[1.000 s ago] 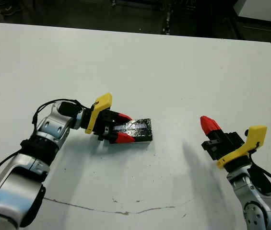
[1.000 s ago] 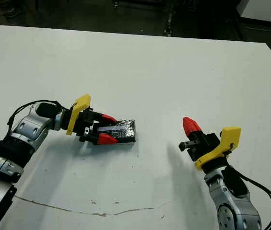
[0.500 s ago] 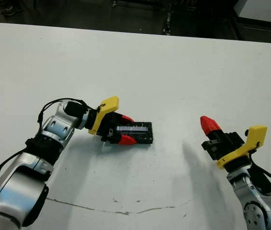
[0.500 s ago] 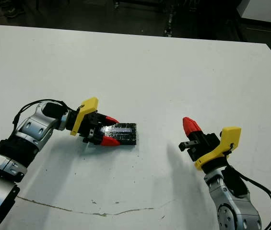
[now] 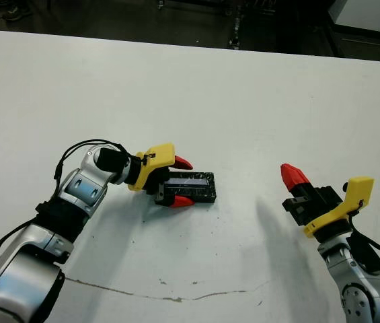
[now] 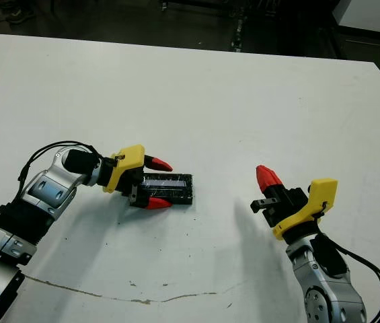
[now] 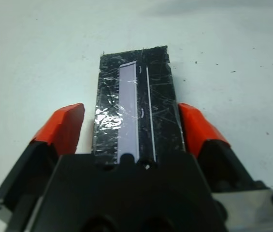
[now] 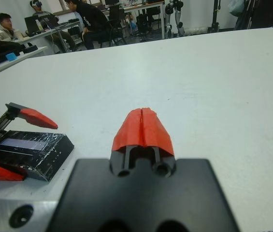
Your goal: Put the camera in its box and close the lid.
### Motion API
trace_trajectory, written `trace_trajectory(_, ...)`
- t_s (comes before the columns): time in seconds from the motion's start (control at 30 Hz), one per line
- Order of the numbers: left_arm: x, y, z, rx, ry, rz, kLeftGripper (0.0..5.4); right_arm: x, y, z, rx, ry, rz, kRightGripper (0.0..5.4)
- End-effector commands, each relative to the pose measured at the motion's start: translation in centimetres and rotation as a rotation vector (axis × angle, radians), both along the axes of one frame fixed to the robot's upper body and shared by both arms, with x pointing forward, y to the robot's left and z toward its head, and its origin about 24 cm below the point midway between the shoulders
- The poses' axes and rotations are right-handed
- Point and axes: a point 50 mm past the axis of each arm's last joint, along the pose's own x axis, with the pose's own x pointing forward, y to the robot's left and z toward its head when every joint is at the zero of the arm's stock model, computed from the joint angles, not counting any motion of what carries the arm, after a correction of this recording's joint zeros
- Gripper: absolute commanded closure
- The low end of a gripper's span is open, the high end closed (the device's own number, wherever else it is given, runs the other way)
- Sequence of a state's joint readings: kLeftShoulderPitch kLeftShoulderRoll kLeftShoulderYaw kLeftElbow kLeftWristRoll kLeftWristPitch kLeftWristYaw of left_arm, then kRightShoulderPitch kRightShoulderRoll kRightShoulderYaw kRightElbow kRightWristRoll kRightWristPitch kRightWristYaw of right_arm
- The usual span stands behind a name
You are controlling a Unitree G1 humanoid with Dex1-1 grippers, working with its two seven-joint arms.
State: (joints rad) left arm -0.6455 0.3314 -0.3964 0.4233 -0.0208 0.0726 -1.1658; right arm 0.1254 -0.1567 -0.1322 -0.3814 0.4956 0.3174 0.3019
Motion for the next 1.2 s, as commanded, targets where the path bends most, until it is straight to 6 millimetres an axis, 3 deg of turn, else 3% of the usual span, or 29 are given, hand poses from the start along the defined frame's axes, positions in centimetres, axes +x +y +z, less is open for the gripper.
trace_trajectory(0.03, -0.9, -0.3, -2.6, 0.064, 0.039, 0.038, 0.11, -0.1, -0.3, -0.2, -0.017, 0.018, -0.007, 5.40)
trace_trajectory(0.47, -2.2, 2.8, -2.7, 0.019, 0.056, 0.142, 0.01, -0.1, -0.3, -0.2, -0.019, 0.018, 0.001, 5.40)
trace_trajectory(1.2, -2.6, 13.0, -1.5, 0.015, 0.065, 0.528, 0.01, -0.2, -0.2, -0.3, -0.010, 0.013, 0.013, 5.40)
